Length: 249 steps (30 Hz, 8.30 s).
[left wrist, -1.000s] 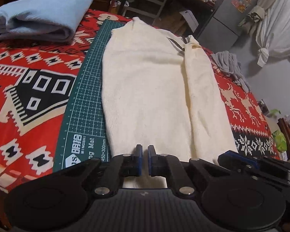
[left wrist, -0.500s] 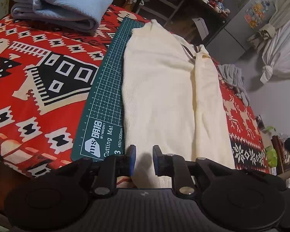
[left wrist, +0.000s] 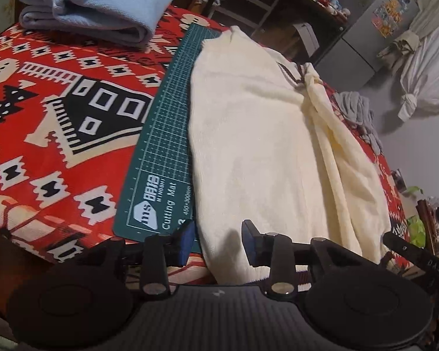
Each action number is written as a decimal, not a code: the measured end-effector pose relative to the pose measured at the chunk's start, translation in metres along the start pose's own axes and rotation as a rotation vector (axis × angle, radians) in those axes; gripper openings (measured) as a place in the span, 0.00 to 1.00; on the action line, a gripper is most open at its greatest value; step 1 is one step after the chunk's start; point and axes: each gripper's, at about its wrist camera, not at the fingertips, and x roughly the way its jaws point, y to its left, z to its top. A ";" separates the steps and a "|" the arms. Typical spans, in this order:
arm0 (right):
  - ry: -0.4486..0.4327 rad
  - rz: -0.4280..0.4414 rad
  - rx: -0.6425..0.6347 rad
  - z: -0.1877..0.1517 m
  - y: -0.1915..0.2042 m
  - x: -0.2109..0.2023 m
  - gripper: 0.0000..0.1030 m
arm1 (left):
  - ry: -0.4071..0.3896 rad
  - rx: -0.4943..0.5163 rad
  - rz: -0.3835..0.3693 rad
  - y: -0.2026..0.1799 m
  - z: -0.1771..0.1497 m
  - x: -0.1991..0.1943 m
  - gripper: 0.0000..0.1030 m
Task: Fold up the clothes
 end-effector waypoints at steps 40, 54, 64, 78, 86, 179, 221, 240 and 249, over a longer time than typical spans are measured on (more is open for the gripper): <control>0.150 0.055 0.369 -0.041 -0.056 0.006 0.26 | 0.082 -0.090 -0.065 0.028 0.001 -0.013 0.21; 0.103 -0.013 0.295 -0.034 -0.060 -0.006 0.06 | 0.051 0.001 0.022 0.022 0.005 -0.028 0.05; 0.146 -0.062 0.304 -0.053 -0.085 -0.018 0.05 | 0.122 -0.014 0.093 0.050 -0.004 -0.037 0.05; 0.094 -0.101 0.179 -0.039 -0.076 -0.036 0.20 | 0.031 0.106 0.131 0.039 0.000 -0.055 0.31; -0.009 -0.086 -0.033 0.007 -0.040 -0.042 0.54 | -0.126 0.263 0.193 0.002 0.027 -0.058 0.63; 0.041 -0.055 -0.327 0.149 0.000 0.213 0.22 | -0.162 0.365 0.102 0.020 0.202 0.107 0.05; -0.065 -0.112 -0.206 0.175 -0.035 0.179 0.05 | -0.171 0.417 0.127 0.020 0.196 0.109 0.03; -0.004 -0.123 -0.207 0.176 -0.055 0.189 0.18 | -0.208 0.361 0.100 0.032 0.204 0.077 0.04; -0.078 -0.062 -0.255 0.230 -0.043 0.190 0.24 | -0.219 0.452 0.047 -0.003 0.258 0.112 0.11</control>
